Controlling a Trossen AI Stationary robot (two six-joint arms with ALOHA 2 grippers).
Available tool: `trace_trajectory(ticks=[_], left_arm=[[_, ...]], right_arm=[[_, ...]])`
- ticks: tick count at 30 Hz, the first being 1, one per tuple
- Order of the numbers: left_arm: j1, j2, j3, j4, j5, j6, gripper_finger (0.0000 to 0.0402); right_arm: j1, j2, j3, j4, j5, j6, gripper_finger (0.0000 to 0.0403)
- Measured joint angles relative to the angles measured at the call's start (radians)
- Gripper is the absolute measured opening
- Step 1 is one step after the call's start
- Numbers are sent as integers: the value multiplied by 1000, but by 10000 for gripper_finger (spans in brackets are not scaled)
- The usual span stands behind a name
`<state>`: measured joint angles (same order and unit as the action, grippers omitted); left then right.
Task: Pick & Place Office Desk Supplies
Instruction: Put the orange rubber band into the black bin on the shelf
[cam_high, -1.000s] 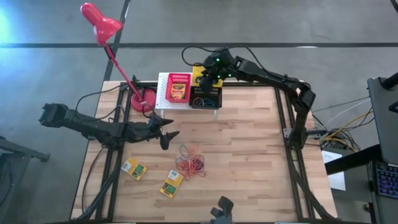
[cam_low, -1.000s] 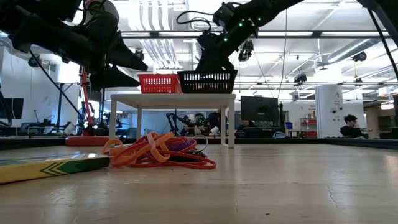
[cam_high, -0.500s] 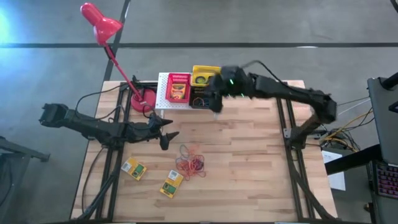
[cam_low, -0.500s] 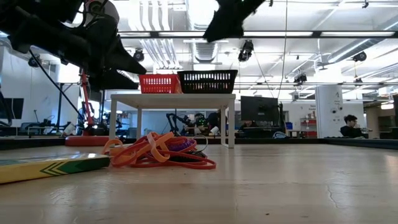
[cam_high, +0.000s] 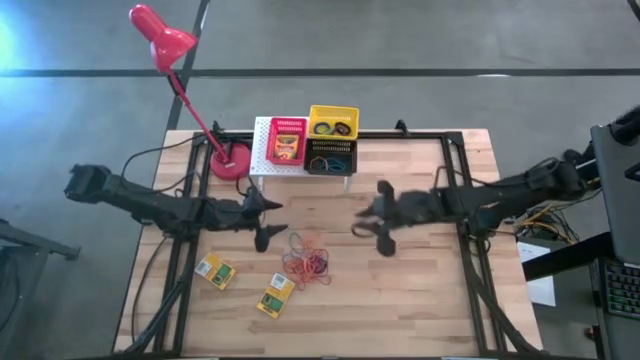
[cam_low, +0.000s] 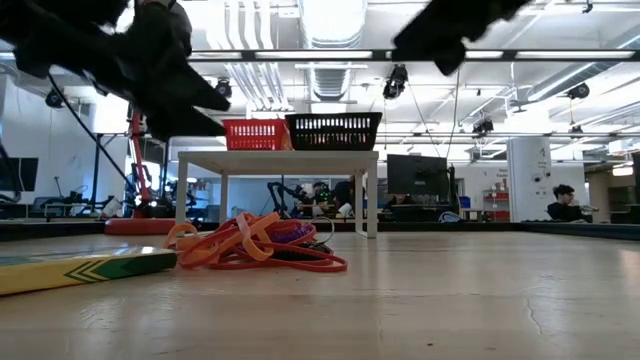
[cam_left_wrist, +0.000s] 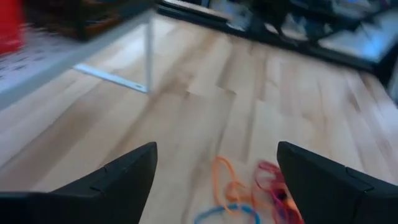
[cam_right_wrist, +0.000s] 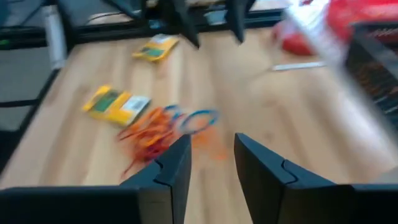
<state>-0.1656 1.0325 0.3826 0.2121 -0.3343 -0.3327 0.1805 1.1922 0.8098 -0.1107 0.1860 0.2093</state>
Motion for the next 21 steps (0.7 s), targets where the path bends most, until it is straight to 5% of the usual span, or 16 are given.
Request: trace_trajectory(ticks=[9, 13, 21], left_arm=[[-121, 134, 216, -421, 12, -65, 320], [-134, 269, 287, -491, 105, -152, 319], [-94, 510, 389, -469, 143, -267, 295]], right_arm=[[125, 19, -197, 88, -88, 59, 105], [121, 76, -259, 222, -69, 110, 107], [120, 235, -357, 606, 184, 152, 118]])
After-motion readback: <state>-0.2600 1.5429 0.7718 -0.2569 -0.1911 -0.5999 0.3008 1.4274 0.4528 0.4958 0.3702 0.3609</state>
